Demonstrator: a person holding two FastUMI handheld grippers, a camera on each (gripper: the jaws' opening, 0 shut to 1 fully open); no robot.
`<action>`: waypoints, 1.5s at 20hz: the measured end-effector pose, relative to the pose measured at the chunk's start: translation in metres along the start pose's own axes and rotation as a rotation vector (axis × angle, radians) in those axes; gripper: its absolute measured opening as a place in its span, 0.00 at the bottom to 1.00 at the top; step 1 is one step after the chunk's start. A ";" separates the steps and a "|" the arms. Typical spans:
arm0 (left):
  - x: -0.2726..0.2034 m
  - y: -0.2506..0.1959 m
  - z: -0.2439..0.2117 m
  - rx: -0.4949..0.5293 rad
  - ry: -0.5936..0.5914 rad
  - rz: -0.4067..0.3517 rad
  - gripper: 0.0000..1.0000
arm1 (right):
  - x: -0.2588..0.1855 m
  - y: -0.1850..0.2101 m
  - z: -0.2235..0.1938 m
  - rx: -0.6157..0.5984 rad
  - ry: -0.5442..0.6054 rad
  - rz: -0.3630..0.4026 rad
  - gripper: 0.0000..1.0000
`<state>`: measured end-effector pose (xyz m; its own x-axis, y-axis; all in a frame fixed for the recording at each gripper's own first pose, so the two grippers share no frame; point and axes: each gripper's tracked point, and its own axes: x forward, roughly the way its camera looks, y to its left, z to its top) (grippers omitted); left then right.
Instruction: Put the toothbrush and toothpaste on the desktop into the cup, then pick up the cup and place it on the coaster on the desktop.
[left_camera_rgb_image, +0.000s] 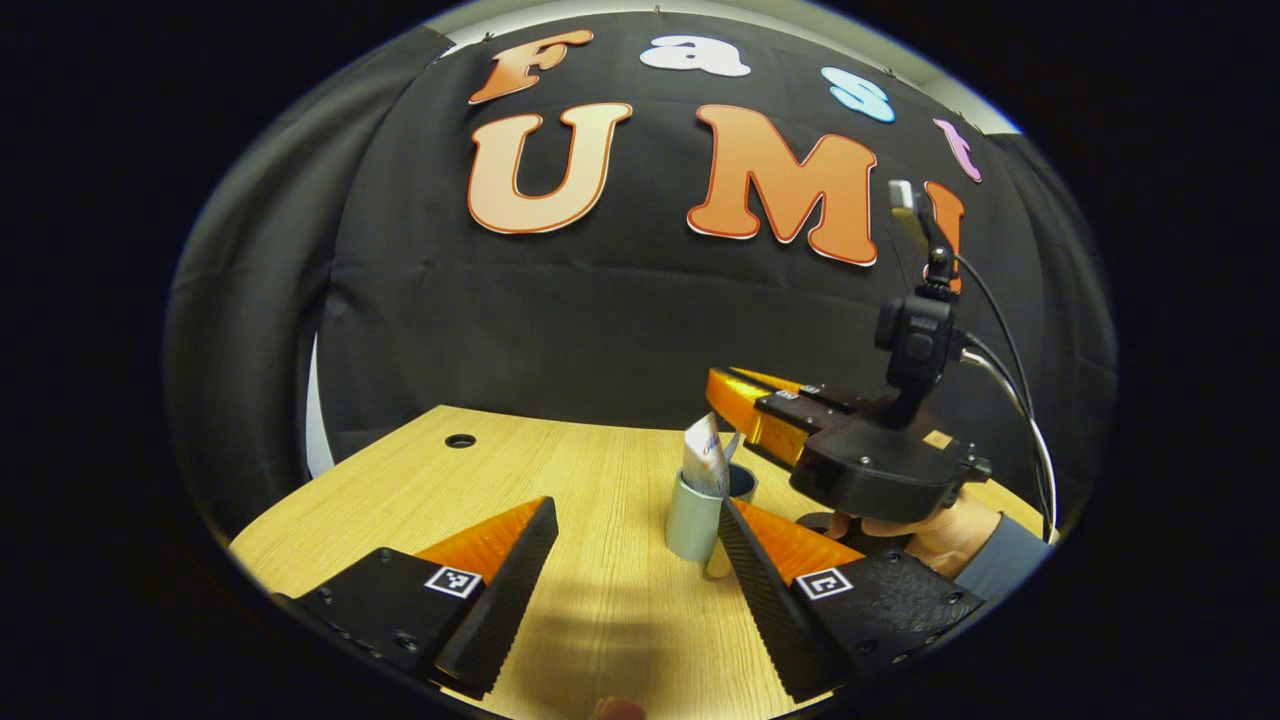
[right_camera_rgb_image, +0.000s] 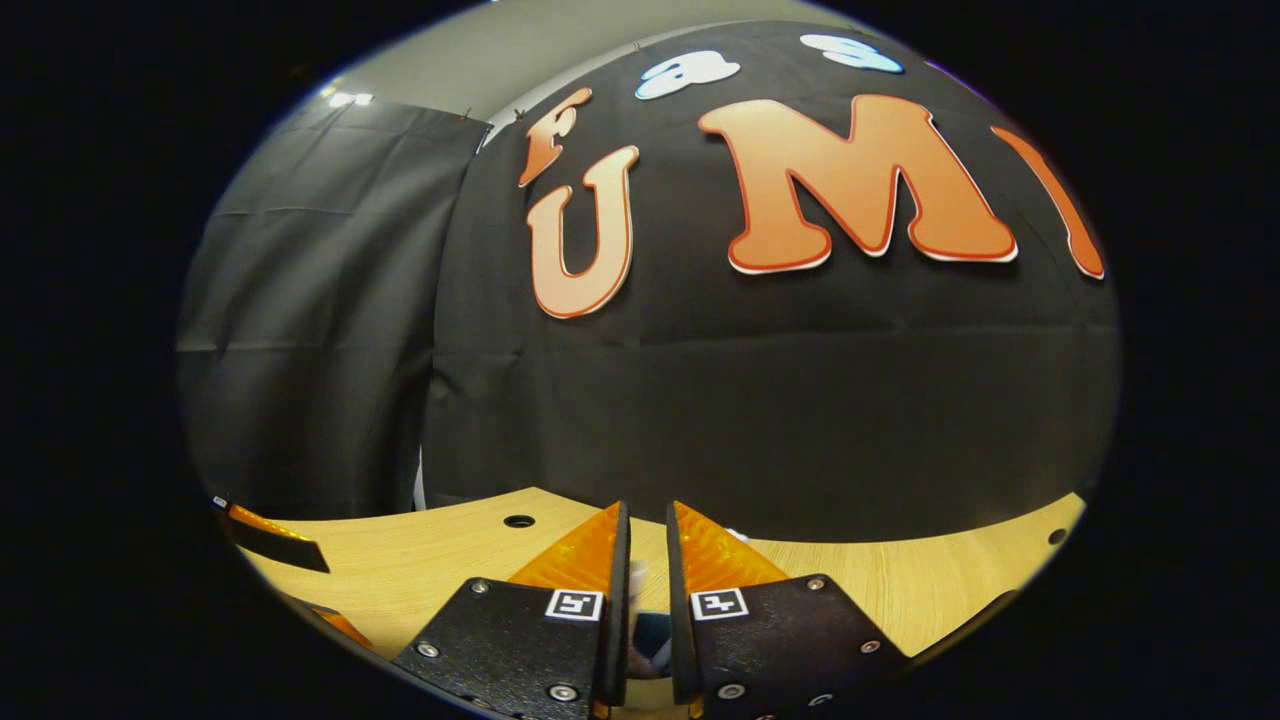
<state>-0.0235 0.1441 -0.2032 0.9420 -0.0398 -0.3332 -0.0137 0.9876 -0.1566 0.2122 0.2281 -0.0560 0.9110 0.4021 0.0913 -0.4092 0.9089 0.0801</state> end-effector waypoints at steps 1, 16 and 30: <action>0.001 -0.002 -0.002 0.001 0.004 -0.007 0.98 | -0.005 0.000 0.004 -0.006 -0.001 0.006 0.19; 0.047 -0.058 -0.009 0.047 0.141 -0.053 0.98 | -0.126 -0.084 0.062 0.001 0.087 -0.134 0.84; 0.084 -0.076 -0.030 0.027 0.501 -0.074 0.97 | -0.231 -0.109 0.128 -0.088 -0.007 -0.173 0.94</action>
<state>0.0469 0.0612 -0.2474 0.6638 -0.1712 -0.7280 0.0619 0.9827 -0.1747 0.0401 0.0217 0.0409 0.9669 0.2385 0.0910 -0.2402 0.9707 0.0082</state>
